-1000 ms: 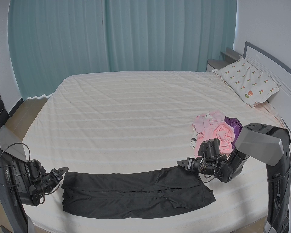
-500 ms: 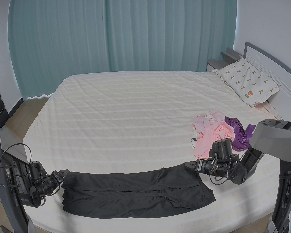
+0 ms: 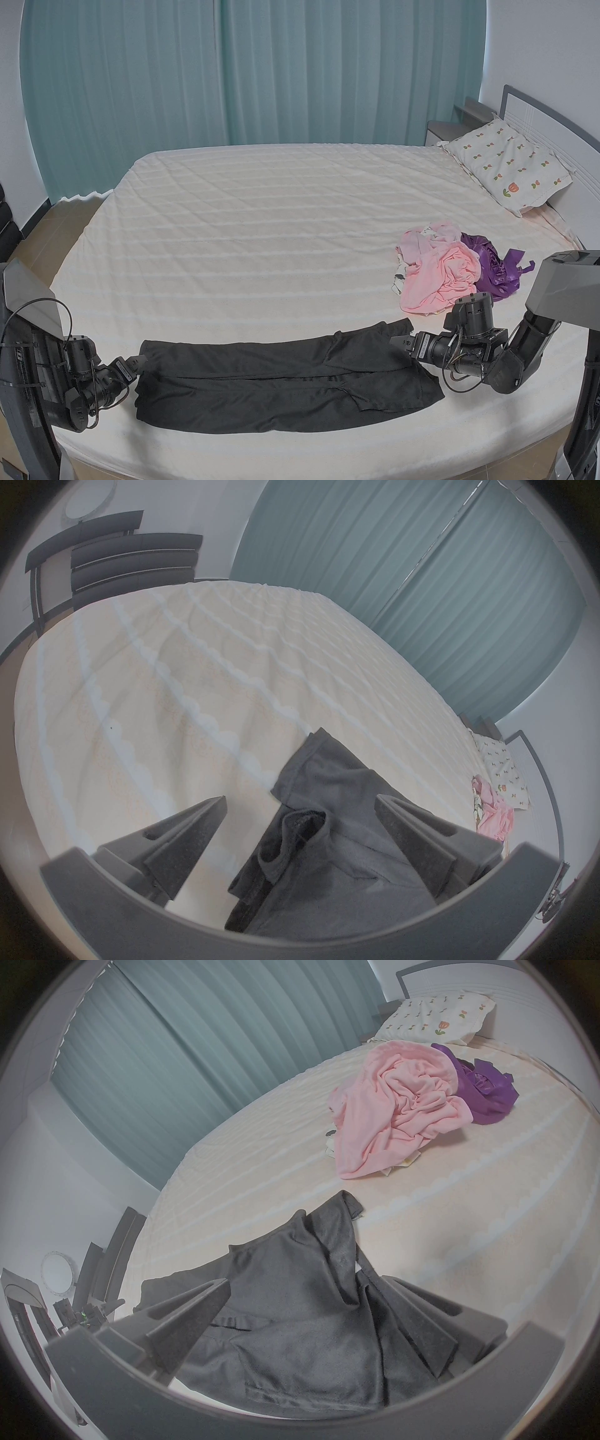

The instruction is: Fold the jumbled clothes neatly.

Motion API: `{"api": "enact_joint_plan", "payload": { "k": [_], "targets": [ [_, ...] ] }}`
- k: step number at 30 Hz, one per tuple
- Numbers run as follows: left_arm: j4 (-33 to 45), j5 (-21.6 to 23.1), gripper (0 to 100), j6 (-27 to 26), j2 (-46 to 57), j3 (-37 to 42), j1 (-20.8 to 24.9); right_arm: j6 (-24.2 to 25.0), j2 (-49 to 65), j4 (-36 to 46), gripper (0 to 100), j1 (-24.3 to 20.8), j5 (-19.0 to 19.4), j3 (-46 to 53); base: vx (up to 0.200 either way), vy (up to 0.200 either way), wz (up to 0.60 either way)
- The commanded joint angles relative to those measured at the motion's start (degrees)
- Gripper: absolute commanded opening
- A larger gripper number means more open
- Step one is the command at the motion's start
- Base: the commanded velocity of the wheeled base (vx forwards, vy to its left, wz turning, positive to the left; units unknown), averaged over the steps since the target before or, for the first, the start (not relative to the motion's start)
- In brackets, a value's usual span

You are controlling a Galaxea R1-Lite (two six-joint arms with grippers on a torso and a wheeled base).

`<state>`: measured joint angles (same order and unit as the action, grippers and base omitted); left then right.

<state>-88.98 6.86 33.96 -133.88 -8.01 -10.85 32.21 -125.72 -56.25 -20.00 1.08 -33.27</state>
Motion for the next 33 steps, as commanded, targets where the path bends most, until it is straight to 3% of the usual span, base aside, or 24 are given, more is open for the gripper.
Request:
{"api": "enact_joint_plan", "payload": {
  "k": [1, 17, 24, 25, 33],
  "targets": [
    [-1.02, -0.27, 100, -0.04, -0.07, 0.45, 0.74, 0.14, -0.05, -0.09, 100, -0.03, -0.03, 0.4, 0.0, 0.0, 0.0],
    [-1.02, 0.08, 100, 0.31, 0.46, 0.89, 0.39, 0.22, -0.05, -0.18, 100, -0.47, -0.03, 0.57, 0.0, 0.188, 0.0],
    [-1.02, 6.14, 100, 1.28, 5.29, 4.41, 1.09, 0.22, 0.21, -0.27, 100, -0.47, -0.03, 1.72, 0.0, 0.0, 0.0],
    [-1.02, 7.73, 100, 1.28, 5.38, 4.58, 2.15, 0.22, 0.3, -0.27, 100, -0.47, -0.03, 1.8, 0.0, 0.0, 0.0],
    [-1.02, 7.99, 100, 0.14, 2.04, 4.41, 9.44, 0.14, 0.3, -0.35, 100, -0.47, -0.03, 2.59, 0.0, 0.0, 0.0]
  ]
}}
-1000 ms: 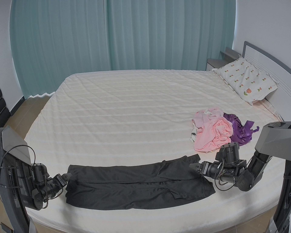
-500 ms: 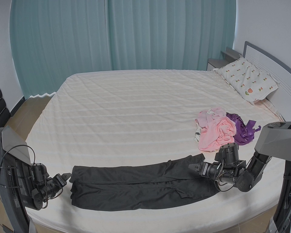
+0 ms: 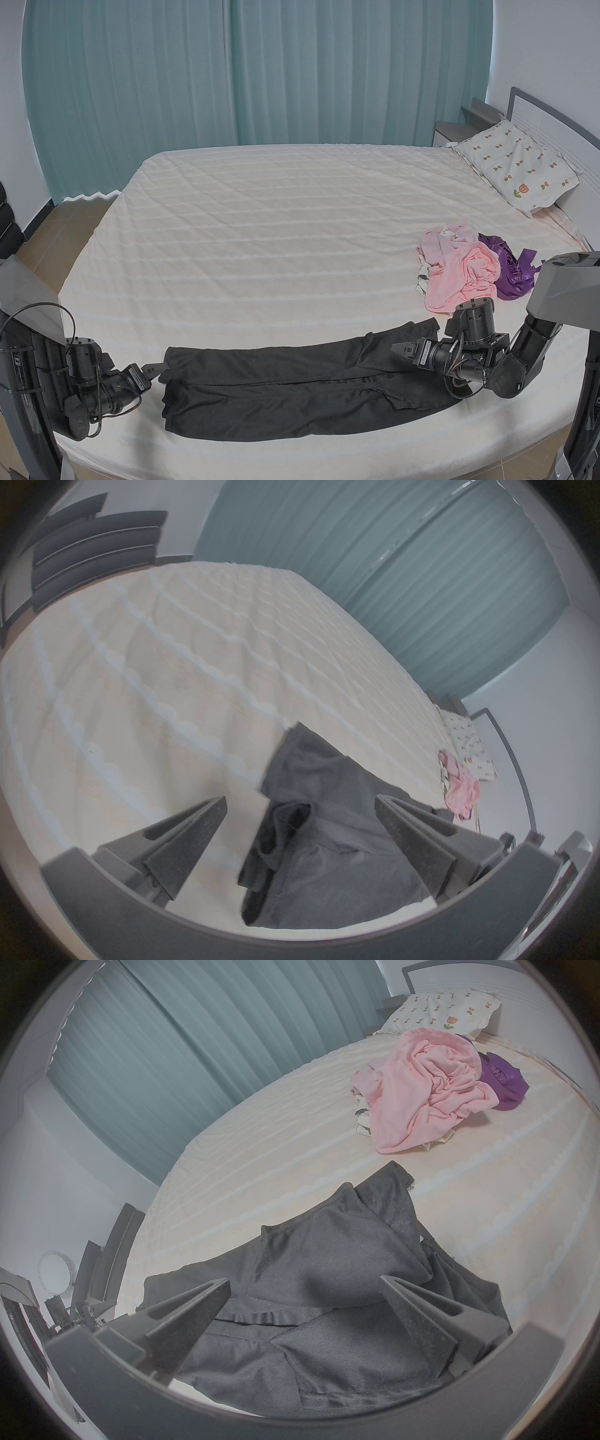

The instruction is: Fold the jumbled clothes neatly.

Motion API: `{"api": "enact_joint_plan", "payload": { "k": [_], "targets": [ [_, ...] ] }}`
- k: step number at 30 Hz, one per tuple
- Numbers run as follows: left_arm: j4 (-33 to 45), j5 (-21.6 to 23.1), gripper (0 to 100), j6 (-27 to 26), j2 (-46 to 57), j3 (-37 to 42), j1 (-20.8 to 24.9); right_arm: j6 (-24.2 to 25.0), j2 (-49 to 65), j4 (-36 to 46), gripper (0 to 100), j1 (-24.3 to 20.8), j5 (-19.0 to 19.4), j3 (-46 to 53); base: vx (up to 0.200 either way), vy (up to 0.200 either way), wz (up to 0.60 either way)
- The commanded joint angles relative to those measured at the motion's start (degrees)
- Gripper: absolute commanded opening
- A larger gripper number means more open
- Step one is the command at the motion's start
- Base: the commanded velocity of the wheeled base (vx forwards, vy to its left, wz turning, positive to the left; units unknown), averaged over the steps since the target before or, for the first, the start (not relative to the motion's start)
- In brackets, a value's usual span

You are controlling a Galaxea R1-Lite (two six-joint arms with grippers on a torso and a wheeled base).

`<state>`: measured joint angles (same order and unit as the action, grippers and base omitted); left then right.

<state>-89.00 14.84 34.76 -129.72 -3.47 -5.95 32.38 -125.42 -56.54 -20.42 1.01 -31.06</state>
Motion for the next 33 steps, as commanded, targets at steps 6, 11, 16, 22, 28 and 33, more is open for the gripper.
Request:
{"api": "enact_joint_plan", "payload": {
  "k": [6, 11, 16, 22, 28, 33],
  "targets": [
    [-1.0, -2.27, 100, -6.02, -5.37, -1.01, 9.29, -0.03, 0.0, -0.06, 100, -0.15, 0.13, 0.48, 0.0, 0.0, 0.0],
    [-1.0, -8.42, 100, -8.83, -7.48, -2.59, 11.13, -0.03, 0.0, -0.33, 100, -0.06, 0.13, 1.18, 0.0, 0.0, 0.0],
    [-1.0, -9.04, 100, -9.62, -8.27, -2.59, 11.75, -0.21, 0.0, -3.05, 100, 0.12, 0.04, 2.32, 0.0, 0.0, 0.0],
    [-1.0, -13.08, 0, -8.83, -8.09, -3.73, 11.31, -0.83, 0.26, -4.1, 100, 0.47, 0.04, 5.4, 0.0, 0.0, 0.0],
    [-1.0, -15.54, 0, -5.22, -7.3, -3.12, 11.05, -1.88, 2.37, -4.98, 100, 2.67, 0.39, 8.21, 0.0, 0.0, 0.0],
    [-1.0, -17.21, 0, -3.91, -7.57, -3.56, 9.82, -5.48, 2.99, -5.07, 100, 5.39, 1.36, 11.55, 0.0, 0.0, 0.0]
  ]
}}
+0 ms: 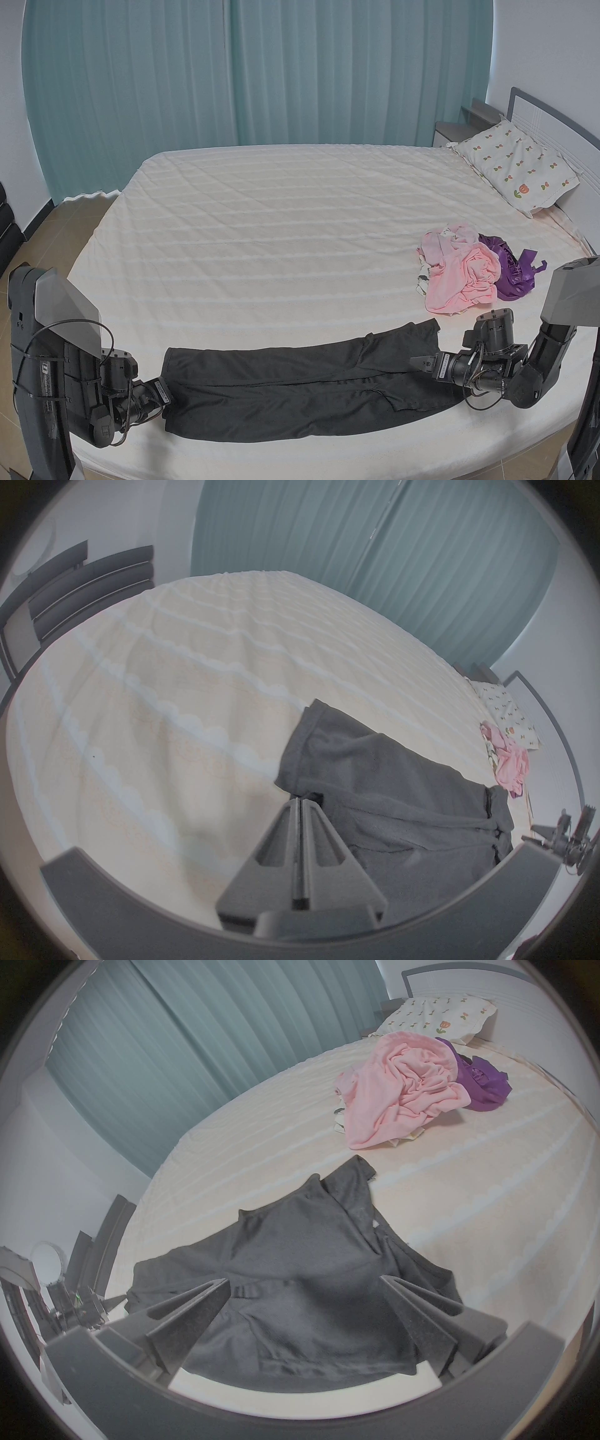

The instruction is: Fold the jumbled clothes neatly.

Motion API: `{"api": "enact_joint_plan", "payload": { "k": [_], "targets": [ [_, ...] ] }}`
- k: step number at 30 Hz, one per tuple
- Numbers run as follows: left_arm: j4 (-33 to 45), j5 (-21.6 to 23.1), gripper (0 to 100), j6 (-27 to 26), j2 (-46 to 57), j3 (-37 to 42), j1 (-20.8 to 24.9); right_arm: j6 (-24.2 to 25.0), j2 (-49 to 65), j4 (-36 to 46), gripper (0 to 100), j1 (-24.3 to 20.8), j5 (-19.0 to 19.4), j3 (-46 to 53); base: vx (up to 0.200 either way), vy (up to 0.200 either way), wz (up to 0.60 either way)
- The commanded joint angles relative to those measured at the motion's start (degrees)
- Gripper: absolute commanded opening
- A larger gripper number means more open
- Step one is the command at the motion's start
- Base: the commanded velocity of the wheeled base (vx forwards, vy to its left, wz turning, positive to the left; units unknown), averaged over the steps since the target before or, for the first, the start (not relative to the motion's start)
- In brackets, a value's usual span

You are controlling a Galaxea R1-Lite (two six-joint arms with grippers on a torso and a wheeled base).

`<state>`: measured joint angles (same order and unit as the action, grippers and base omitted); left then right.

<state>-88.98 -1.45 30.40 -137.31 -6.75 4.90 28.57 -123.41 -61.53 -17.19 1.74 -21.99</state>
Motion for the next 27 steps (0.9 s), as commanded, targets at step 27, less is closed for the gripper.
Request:
{"api": "enact_joint_plan", "payload": {
  "k": [27],
  "targets": [
    [-1.02, -0.48, 0, 2.64, 0.03, -0.28, -1.03, -12.67, -8.52, -2.46, 100, 11.83, 15.13, -1.04, 0.0, 0.0, 0.0]
  ]
}}
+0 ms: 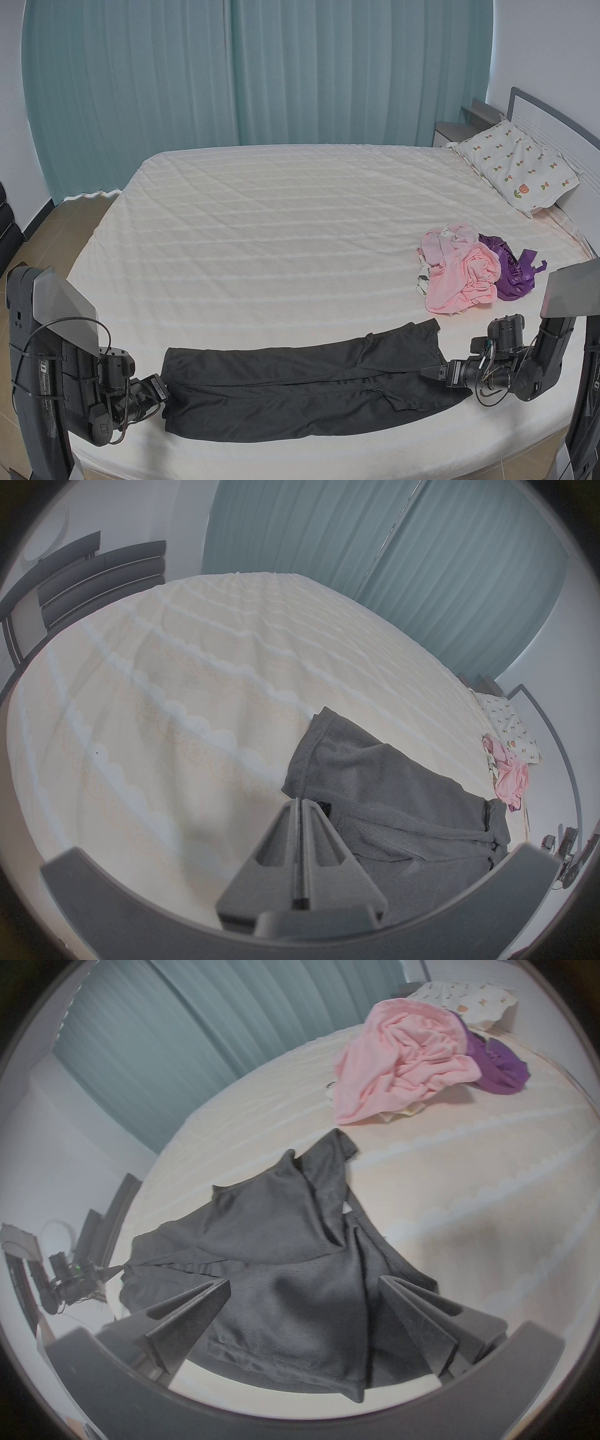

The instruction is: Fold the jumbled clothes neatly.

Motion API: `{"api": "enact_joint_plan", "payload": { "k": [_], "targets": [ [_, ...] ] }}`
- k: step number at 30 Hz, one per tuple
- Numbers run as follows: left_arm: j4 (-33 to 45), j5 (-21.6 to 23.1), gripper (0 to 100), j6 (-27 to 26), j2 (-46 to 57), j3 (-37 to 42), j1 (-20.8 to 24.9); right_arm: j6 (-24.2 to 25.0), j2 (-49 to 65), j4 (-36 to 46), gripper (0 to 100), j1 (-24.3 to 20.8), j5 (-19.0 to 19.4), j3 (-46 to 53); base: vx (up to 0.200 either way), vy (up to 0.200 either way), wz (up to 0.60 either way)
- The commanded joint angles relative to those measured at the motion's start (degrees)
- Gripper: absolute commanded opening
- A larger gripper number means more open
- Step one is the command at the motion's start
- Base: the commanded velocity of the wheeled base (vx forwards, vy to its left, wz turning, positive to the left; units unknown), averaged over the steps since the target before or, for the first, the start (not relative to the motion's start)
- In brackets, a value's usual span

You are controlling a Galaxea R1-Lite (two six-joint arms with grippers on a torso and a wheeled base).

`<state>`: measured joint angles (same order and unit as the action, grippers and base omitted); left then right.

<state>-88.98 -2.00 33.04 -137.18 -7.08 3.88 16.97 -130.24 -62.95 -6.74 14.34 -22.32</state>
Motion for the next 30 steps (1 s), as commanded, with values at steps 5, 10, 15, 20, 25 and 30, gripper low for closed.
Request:
{"api": "enact_joint_plan", "payload": {
  "k": [5, 10, 15, 20, 25, 30],
  "targets": [
    [-1.02, 0.15, 0, 0.54, -0.19, 0.14, -0.01, -4.4, -4.4, -3.93, 100, 2.17, 5.7, -0.97, 0.0, 0.0, 0.0],
    [-1.02, 0.15, 0, 0.63, -0.28, 0.23, -0.01, -5.9, -6.69, -5.34, 100, 3.05, 5.79, -1.5, 0.0, 0.0, 0.0],
    [-1.02, 0.15, 0, 0.63, -0.28, 0.14, -0.01, -7.74, -8.8, -7.89, 100, 3.84, 6.58, -1.23, 0.0, 0.0, 0.0],
    [-1.02, 0.15, 0, 0.63, -0.28, 0.14, -0.01, -7.83, -9.15, -8.59, 0, 3.84, 6.67, -0.97, 0.0, 0.0, 0.0],
    [-1.02, 0.15, 0, 0.63, -0.37, 0.05, -0.1, -7.83, -9.85, -8.77, 0, 3.84, 6.67, -1.06, 0.0, 0.0, 0.0],
    [-1.02, -0.29, 0, 0.54, -0.46, 0.14, -0.1, -7.39, -9.59, -10.7, 0, 4.19, 6.76, -0.79, 0.0, 0.0, 0.0]
  ]
}}
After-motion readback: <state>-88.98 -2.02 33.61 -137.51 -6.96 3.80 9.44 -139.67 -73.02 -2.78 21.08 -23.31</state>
